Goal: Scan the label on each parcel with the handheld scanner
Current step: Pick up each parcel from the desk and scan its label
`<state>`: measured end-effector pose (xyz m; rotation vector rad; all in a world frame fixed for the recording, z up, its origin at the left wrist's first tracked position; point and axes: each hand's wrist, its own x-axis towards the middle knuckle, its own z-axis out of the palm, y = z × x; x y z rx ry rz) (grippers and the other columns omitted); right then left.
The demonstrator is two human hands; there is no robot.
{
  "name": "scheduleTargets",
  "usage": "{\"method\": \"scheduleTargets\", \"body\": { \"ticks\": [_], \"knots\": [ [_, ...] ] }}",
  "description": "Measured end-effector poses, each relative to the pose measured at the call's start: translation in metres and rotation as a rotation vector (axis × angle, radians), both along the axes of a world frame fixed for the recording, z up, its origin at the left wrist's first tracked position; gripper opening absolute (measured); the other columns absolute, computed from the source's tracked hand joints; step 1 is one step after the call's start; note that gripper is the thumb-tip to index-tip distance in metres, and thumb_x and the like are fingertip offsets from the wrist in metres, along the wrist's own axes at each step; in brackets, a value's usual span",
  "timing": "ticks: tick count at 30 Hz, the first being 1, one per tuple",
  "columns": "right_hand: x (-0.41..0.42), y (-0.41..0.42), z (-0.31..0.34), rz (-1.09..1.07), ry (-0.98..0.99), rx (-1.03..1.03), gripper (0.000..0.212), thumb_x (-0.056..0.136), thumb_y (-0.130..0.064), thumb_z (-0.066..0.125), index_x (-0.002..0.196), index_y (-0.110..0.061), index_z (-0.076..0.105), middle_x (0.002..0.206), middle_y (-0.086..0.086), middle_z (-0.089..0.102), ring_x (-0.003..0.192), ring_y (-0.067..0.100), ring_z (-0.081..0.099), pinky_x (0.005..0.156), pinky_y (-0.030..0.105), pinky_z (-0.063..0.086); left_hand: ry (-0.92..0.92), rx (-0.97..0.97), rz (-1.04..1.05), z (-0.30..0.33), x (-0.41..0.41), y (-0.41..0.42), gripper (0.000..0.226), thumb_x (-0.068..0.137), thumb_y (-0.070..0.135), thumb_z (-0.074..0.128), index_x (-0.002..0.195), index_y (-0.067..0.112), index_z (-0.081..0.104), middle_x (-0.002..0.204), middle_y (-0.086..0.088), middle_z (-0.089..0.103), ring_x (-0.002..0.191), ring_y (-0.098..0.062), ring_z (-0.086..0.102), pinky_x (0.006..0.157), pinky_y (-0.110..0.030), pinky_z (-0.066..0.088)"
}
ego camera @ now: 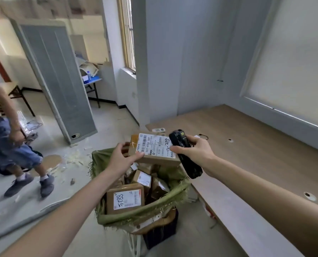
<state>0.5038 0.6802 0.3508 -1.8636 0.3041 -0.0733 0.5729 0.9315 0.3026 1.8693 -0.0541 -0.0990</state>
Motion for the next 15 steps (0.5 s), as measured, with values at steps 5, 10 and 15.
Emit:
{"method": "scheduleTargets", "body": {
  "ticks": [5, 10, 15],
  "knots": [
    [0.069, 0.055, -0.037, 0.081, 0.062, 0.004, 0.055, 0.068, -0.040, 0.096, 0.116, -0.035, 0.071, 0.097, -0.009, 0.078, 0.086, 0.014, 0.076, 0.083, 0.036, 0.064, 0.072, 0.034, 0.111, -0.038, 0.045, 0.064, 0.097, 0.062, 0.060, 0.086, 0.143, 0.023, 0.048, 0.138, -0.002, 0.058, 0.121, -0.025, 0.060, 0.100, -0.052, 0.053],
    [0.147, 0.076, -0.081, 0.153, 0.108, -0.020, 0.077, 0.072, -0.035, 0.095, 0.141, -0.020, 0.063, 0.089, -0.019, 0.069, 0.087, 0.008, 0.072, 0.075, 0.024, 0.059, 0.169, 0.032, 0.186, -0.083, 0.099, 0.082, 0.082, 0.081, 0.041, 0.082, 0.149, 0.020, 0.041, 0.140, 0.000, 0.054, 0.127, -0.026, 0.054, 0.106, -0.052, 0.048],
    [0.233, 0.077, -0.144, 0.171, 0.225, -0.065, 0.063, 0.069, -0.039, 0.096, 0.125, -0.025, 0.071, 0.096, -0.010, 0.076, 0.088, 0.015, 0.076, 0.087, 0.041, 0.064, 0.243, 0.098, 0.208, -0.138, 0.170, 0.082, 0.075, 0.084, 0.038, 0.080, 0.147, 0.019, 0.044, 0.142, -0.002, 0.056, 0.124, -0.021, 0.054, 0.103, -0.043, 0.047]
  ]
}}
